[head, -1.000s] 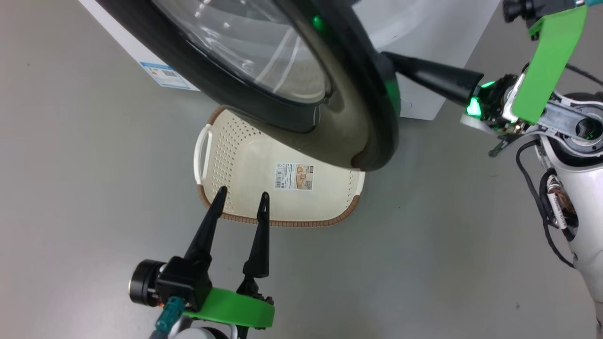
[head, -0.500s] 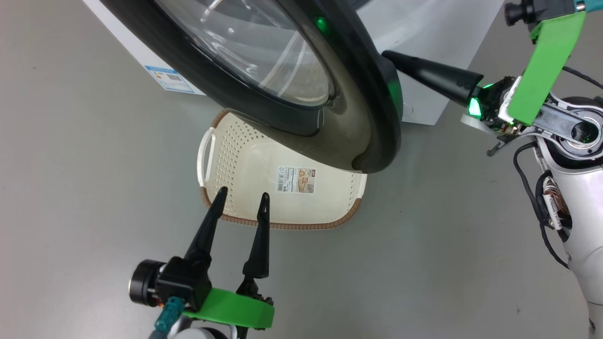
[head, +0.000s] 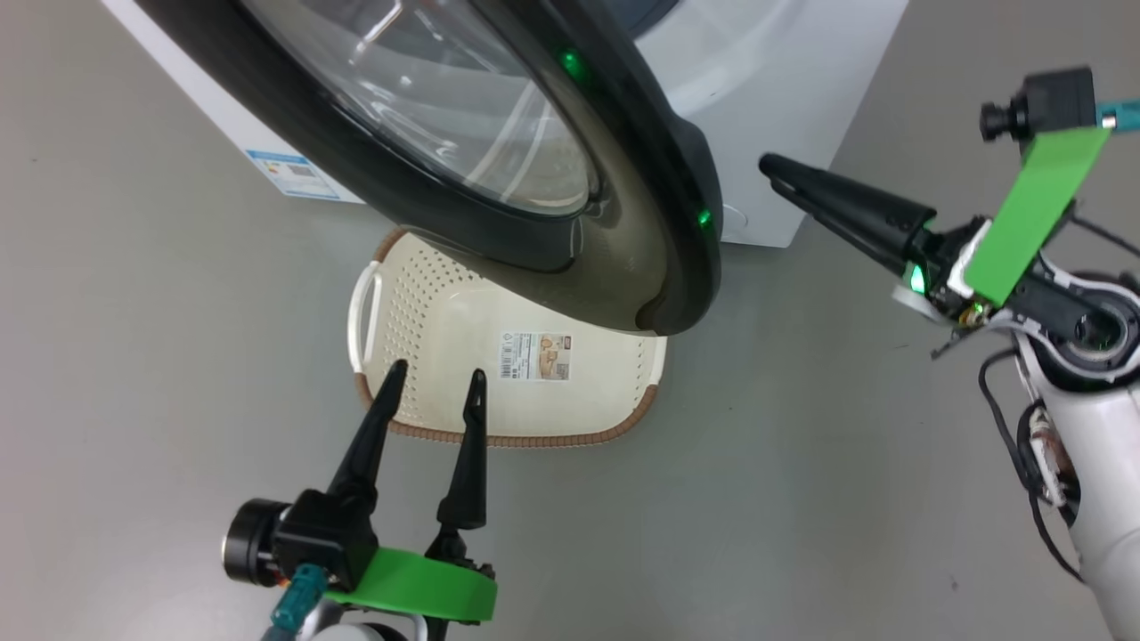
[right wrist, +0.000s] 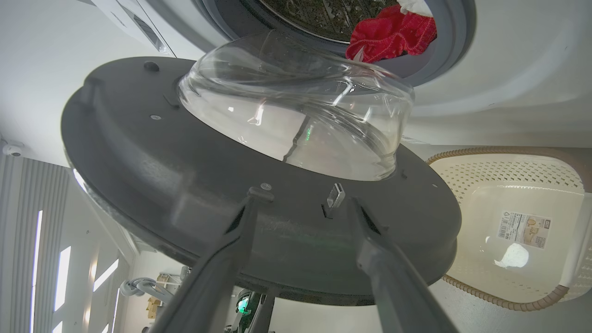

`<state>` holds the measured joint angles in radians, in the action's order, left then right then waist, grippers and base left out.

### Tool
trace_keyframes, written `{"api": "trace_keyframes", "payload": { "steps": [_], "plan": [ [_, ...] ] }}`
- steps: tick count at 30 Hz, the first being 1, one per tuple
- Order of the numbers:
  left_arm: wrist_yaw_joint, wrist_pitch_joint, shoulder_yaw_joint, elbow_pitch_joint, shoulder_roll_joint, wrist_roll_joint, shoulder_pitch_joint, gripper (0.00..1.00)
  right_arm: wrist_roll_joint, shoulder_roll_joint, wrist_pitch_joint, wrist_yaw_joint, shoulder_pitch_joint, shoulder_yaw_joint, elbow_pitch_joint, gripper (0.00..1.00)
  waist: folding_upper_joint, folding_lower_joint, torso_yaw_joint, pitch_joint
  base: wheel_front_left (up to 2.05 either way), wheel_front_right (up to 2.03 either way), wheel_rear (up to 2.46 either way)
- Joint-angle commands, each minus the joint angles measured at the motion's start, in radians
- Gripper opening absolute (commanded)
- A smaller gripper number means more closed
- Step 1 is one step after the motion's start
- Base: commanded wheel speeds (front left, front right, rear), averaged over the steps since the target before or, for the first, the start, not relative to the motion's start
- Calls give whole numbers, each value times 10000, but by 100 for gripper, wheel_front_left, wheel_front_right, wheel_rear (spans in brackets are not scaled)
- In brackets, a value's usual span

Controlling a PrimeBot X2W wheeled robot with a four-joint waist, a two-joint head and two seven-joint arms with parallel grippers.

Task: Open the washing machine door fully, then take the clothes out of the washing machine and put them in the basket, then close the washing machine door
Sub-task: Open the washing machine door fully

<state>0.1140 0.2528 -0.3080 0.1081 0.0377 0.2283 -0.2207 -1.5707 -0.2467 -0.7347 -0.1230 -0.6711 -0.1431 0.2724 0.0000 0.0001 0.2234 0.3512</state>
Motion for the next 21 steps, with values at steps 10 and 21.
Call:
{"api": "trace_keyframes", "payload": {
  "steps": [10,21],
  "plan": [
    [-81,90,692,-99,125,-114,176,100,376,17,1541,-77,1473,555,-322,100,0,0,-321,-98,0,0,0],
    [-175,90,1115,-19,125,-146,372,100,1333,-76,4285,-77,3171,296,-304,100,0,0,-640,-366,0,0,0]
  ]
}}
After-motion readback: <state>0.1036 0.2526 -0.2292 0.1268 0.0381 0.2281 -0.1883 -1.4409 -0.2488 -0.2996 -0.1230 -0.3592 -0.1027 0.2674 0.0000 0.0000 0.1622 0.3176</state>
